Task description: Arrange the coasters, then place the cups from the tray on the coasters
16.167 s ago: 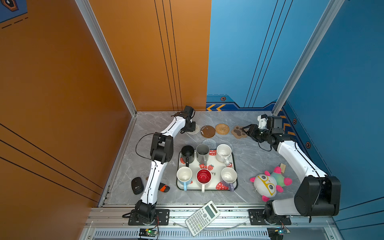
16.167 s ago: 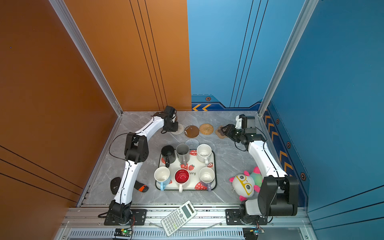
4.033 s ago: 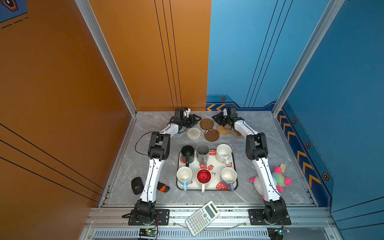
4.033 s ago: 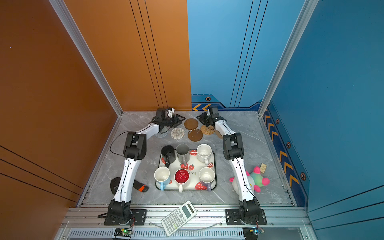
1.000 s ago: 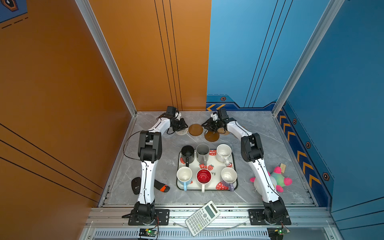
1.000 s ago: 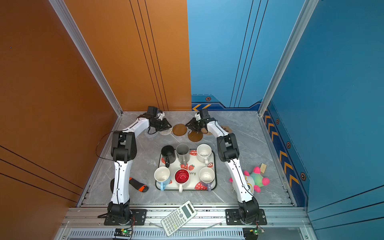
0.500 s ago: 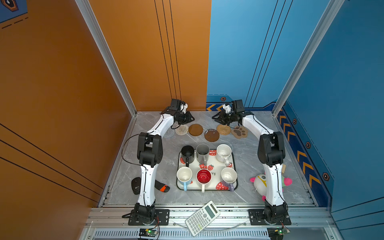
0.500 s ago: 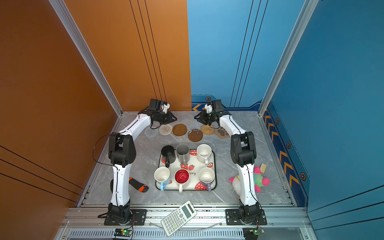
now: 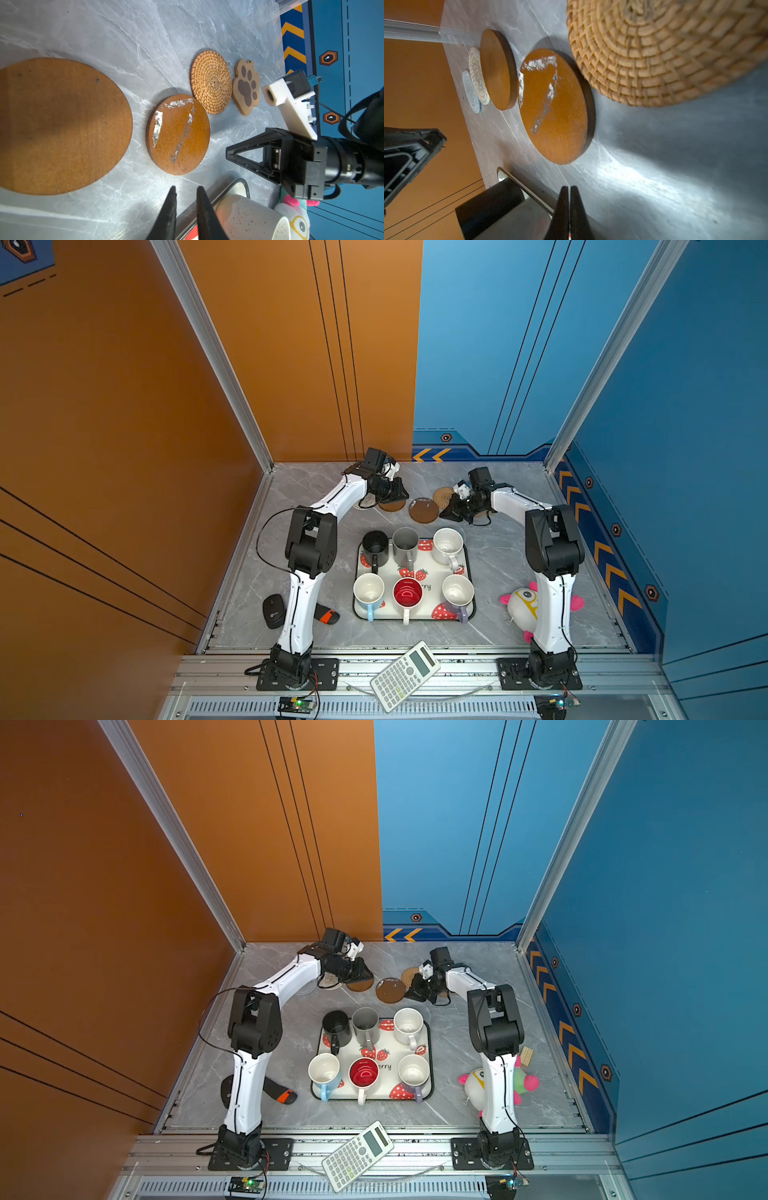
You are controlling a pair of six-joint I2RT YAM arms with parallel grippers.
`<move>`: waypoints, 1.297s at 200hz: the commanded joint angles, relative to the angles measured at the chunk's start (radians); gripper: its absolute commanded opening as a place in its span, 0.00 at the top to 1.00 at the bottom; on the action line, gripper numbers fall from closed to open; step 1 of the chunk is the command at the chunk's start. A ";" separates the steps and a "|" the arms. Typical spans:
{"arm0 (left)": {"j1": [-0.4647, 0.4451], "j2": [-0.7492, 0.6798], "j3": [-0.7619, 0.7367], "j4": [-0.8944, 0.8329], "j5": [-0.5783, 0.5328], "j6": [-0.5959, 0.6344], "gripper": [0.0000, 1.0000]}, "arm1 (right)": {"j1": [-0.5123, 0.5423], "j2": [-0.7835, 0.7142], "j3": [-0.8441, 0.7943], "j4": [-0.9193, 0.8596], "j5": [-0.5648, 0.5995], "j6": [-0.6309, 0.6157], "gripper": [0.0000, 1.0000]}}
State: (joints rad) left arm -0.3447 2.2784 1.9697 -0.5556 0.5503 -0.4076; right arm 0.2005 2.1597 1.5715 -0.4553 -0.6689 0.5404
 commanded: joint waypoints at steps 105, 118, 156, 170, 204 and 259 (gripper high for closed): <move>0.004 0.121 0.047 -0.071 0.005 0.024 0.84 | 0.017 0.104 0.007 0.010 0.006 -0.021 1.00; 0.006 0.121 0.048 -0.072 0.003 0.024 0.84 | 0.022 0.114 0.010 0.025 -0.004 -0.010 1.00; 0.019 0.118 0.041 -0.072 0.006 0.023 0.84 | 0.044 0.157 0.044 0.047 -0.021 0.018 1.00; 0.028 0.115 0.041 -0.072 0.011 0.020 0.85 | 0.052 0.172 0.059 0.053 -0.021 0.026 1.00; 0.047 0.096 0.030 -0.072 0.008 0.019 0.85 | 0.056 0.211 0.085 0.086 -0.043 0.067 1.00; 0.059 0.070 0.014 -0.072 0.003 0.021 0.85 | 0.057 0.229 0.111 0.143 -0.043 0.125 1.00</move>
State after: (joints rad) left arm -0.2886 2.3863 1.9919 -0.6029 0.5507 -0.4072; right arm 0.2508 2.3348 1.6684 -0.3279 -0.7601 0.6228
